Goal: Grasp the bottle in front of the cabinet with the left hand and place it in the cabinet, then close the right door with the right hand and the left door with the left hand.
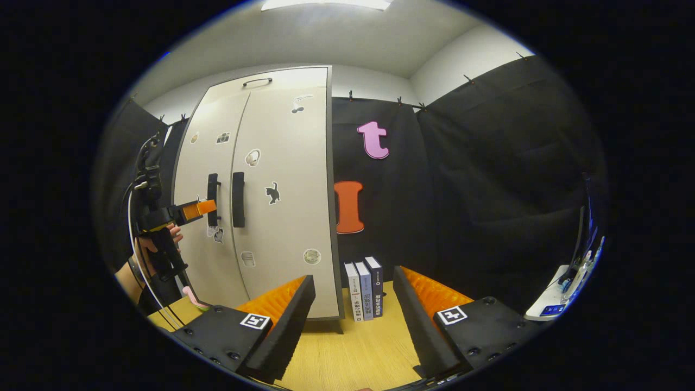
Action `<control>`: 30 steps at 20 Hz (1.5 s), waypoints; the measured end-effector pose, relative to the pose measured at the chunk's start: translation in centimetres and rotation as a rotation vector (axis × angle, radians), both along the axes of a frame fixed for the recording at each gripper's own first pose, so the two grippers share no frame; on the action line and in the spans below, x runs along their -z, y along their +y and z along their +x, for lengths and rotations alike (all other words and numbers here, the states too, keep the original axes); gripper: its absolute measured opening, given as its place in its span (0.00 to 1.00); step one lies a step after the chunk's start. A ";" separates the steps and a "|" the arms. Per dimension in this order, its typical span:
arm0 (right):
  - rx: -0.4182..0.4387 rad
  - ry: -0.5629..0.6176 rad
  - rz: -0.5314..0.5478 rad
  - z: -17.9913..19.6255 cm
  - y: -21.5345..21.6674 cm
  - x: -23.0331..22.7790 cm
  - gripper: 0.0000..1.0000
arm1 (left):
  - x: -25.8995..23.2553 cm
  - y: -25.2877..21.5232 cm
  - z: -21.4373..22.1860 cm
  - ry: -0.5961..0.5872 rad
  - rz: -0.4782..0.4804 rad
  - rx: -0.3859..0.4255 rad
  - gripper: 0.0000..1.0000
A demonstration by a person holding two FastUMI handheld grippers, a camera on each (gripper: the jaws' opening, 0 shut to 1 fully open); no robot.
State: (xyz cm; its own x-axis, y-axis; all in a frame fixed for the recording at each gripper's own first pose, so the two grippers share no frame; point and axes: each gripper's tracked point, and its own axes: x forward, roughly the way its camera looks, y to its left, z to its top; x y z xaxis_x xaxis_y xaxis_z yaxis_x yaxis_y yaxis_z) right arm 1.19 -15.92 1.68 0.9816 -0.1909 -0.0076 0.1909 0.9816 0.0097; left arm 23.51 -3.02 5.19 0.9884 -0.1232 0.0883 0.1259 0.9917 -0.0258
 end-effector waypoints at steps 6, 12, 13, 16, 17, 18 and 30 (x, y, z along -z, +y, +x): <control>-0.036 -0.003 0.016 0.2 1.6 -0.3 0.95 | -2.3 0.8 -4.7 -0.004 0.040 -0.025 0.94; -0.113 -0.020 0.018 1.1 4.5 -0.6 0.95 | -3.4 3.1 -12.8 0.001 0.051 -0.072 0.94; -0.126 -0.019 0.023 1.1 4.9 -0.5 0.95 | -3.1 3.7 -14.2 0.008 0.054 -0.086 0.94; -0.152 -0.021 0.037 1.3 5.9 -0.4 0.95 | -2.1 5.2 -18.0 0.001 0.037 -0.127 0.94; -0.153 -0.020 0.035 1.2 5.9 -0.3 0.95 | -1.8 5.8 -19.2 -0.009 0.031 -0.142 0.94; -0.156 -0.018 0.034 1.2 6.0 -0.3 0.95 | -1.4 6.3 -20.4 -0.011 0.026 -0.157 0.94; -0.177 -0.017 0.003 -0.9 7.7 0.9 0.95 | 2.7 9.4 -28.2 0.050 0.025 -0.299 0.94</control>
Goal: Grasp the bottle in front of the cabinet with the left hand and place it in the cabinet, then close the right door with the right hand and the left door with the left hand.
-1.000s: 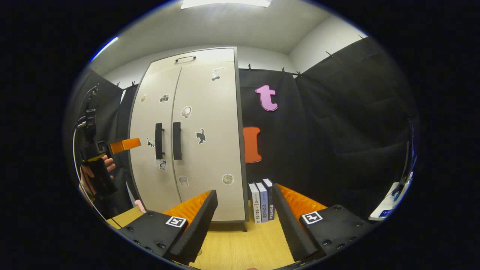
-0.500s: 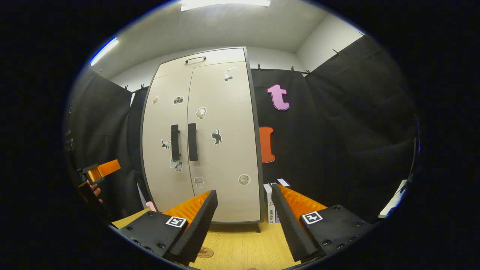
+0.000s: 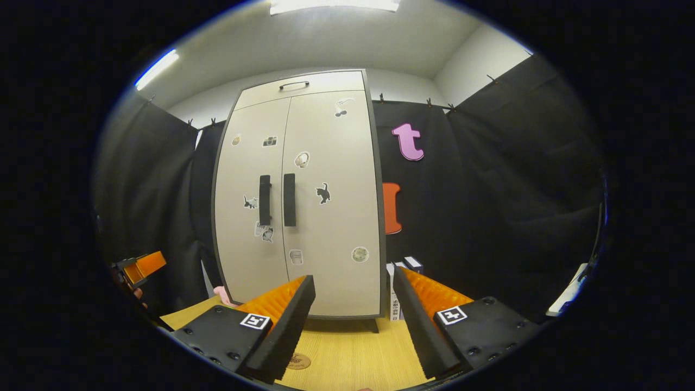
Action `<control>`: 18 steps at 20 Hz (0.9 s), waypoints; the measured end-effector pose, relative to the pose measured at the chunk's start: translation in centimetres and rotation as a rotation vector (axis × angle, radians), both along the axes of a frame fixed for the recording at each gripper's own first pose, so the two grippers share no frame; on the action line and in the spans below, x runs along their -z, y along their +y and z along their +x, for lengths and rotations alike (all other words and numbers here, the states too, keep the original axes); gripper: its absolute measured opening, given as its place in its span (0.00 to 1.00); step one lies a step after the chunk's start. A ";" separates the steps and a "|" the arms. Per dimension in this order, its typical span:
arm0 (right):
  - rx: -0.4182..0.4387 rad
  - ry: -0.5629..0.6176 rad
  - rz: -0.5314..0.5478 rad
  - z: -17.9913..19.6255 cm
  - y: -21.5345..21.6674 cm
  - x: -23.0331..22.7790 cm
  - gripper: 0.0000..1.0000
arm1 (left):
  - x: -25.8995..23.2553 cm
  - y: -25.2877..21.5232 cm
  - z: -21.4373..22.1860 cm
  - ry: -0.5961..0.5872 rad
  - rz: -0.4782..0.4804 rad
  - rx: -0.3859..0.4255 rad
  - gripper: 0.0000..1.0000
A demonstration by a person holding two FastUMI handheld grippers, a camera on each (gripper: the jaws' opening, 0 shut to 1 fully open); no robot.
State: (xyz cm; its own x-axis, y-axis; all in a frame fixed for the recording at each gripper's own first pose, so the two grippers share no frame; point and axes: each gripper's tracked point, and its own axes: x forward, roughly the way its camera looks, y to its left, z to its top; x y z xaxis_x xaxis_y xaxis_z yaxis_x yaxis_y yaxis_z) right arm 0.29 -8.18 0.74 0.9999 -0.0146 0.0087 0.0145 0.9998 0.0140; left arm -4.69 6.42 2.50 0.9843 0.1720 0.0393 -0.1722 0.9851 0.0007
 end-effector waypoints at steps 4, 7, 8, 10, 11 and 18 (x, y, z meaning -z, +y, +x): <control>0.000 0.038 0.001 0.3 0.1 0.9 0.95 | -0.5 0.6 -0.2 -0.009 0.021 -0.015 0.94; 0.002 0.041 0.003 0.4 0.2 0.9 0.95 | -0.5 0.5 0.1 -0.005 0.030 -0.012 0.94; 0.004 0.041 -0.002 0.4 0.1 1.0 0.95 | -0.3 0.4 0.3 -0.002 0.028 -0.007 0.94; 0.007 0.044 -0.006 0.4 0.0 1.0 0.95 | -0.1 0.2 0.4 0.007 0.020 0.003 0.94; 0.010 0.047 -0.005 0.4 0.0 1.1 0.96 | 0.1 0.0 0.5 0.011 0.017 0.009 0.94; 0.030 0.044 -0.002 0.4 -0.7 1.0 0.96 | -0.1 -0.9 1.2 0.004 0.021 0.037 0.94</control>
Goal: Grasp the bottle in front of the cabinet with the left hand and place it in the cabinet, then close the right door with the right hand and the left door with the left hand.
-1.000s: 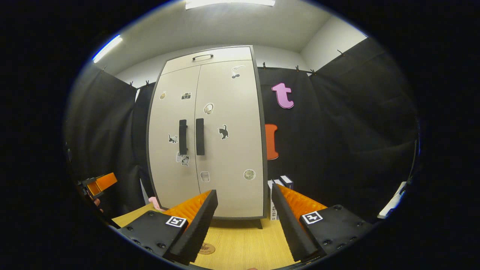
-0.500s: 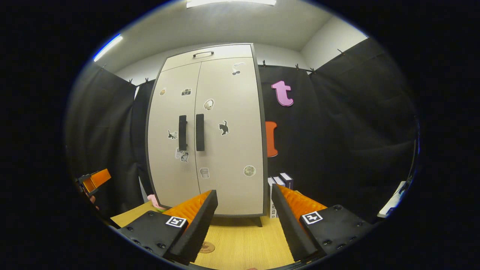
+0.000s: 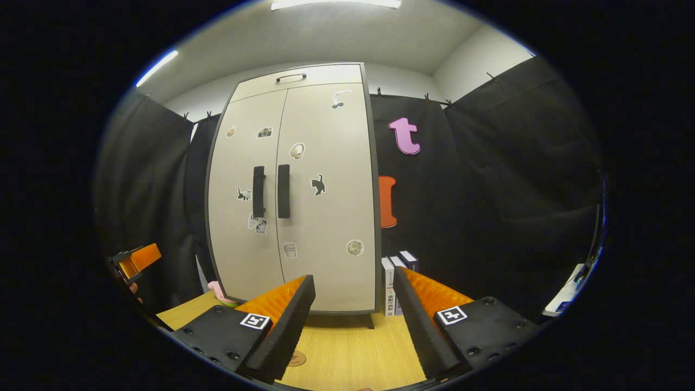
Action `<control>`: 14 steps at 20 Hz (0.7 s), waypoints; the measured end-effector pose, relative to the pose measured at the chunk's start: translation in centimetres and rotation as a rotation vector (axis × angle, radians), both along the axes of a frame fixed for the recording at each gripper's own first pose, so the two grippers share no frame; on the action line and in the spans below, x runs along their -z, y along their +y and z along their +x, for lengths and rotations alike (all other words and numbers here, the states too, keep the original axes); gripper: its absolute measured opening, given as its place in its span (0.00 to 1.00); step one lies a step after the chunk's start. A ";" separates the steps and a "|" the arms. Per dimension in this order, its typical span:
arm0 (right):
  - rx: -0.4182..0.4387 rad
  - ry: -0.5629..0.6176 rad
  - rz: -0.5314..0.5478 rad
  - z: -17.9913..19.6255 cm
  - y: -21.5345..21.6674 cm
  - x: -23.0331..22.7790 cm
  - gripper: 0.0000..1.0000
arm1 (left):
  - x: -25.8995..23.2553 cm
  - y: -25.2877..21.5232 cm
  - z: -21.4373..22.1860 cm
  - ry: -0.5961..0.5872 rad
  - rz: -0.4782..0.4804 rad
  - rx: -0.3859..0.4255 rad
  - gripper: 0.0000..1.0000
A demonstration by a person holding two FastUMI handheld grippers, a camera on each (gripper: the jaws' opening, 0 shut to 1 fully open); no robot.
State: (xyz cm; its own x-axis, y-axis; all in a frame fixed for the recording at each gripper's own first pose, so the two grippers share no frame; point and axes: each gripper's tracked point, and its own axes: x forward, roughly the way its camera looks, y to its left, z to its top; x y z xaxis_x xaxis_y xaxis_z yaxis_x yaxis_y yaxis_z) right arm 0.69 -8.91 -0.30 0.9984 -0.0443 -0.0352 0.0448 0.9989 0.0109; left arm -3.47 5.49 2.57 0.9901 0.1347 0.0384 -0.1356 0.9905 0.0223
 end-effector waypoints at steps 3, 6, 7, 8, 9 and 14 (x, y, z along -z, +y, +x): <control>-0.003 0.006 0.013 0.0 0.0 0.2 0.96 | 0.5 -0.1 -0.2 0.014 -0.018 -0.002 0.94; -0.006 0.009 0.015 0.2 0.0 0.4 0.95 | 0.6 0.3 -0.2 0.019 -0.014 -0.016 0.94; -0.008 0.009 0.014 0.2 0.0 0.3 0.95 | 0.5 0.4 -0.3 0.017 -0.013 -0.020 0.94; -0.010 0.009 0.013 0.2 0.0 0.3 0.95 | 0.4 0.4 -0.3 0.015 -0.010 -0.023 0.94; -0.011 0.009 0.013 0.2 0.1 0.3 0.95 | 0.5 0.5 -0.4 0.013 -0.008 -0.025 0.94; -0.015 0.012 0.014 0.0 0.0 0.4 0.95 | 0.6 0.2 -0.5 0.014 -0.016 -0.027 0.94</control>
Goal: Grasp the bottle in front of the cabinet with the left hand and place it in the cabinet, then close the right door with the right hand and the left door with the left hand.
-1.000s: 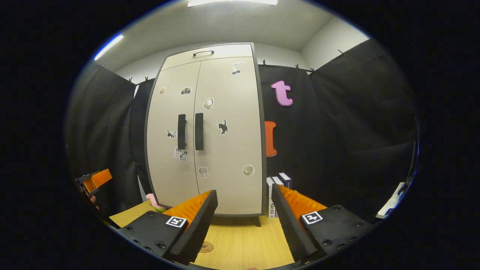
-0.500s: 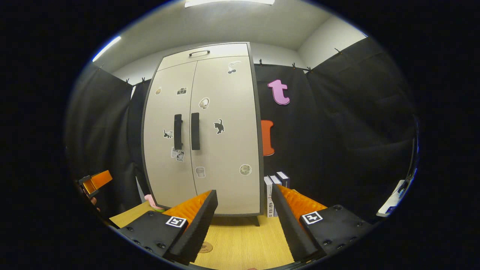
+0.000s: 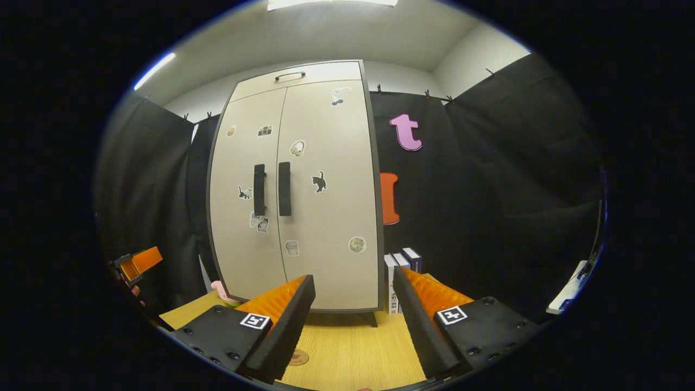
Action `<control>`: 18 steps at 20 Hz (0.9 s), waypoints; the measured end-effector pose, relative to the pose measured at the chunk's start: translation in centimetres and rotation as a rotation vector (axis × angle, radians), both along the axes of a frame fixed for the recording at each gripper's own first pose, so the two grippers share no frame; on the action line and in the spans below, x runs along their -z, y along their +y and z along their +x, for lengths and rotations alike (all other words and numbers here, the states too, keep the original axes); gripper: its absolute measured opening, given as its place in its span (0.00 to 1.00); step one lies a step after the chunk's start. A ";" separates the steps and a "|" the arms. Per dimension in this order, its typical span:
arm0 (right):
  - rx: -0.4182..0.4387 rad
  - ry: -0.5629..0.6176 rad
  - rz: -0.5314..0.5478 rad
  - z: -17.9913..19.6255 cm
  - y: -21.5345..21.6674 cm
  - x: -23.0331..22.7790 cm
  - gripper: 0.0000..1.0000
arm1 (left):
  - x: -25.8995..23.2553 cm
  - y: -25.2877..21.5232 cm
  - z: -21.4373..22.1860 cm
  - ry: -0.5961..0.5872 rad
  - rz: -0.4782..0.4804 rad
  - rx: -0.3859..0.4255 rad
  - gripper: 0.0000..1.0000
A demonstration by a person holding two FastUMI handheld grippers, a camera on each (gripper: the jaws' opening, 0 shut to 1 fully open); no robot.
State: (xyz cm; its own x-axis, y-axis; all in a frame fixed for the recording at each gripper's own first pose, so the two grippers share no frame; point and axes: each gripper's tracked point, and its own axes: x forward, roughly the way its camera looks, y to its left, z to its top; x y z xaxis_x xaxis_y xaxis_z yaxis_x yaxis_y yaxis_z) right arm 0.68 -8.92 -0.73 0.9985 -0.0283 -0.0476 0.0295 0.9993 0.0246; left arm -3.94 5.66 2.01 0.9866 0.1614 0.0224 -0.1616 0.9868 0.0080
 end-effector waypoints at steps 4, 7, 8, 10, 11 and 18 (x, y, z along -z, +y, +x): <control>0.000 -0.002 0.007 -0.2 -0.1 0.0 0.96 | -0.1 0.0 -0.3 0.001 0.001 -0.004 0.94; 0.000 0.002 0.015 -0.3 -0.2 0.2 0.95 | 0.1 -0.2 -0.4 0.004 0.001 -0.001 0.94; 0.001 0.003 0.016 -0.4 -0.2 0.2 0.95 | 0.0 -0.2 -0.4 0.004 0.003 0.000 0.94; 0.005 0.007 0.016 -0.6 -0.4 0.4 0.95 | 0.0 -0.5 -0.5 0.004 0.009 0.005 0.94; 0.006 0.010 0.017 -0.6 -0.4 0.5 0.96 | -0.1 -0.6 -0.5 0.004 0.014 0.010 0.94; 0.012 0.011 0.020 -1.3 -0.7 0.5 0.95 | -0.3 -1.3 -0.9 0.000 0.021 0.021 0.94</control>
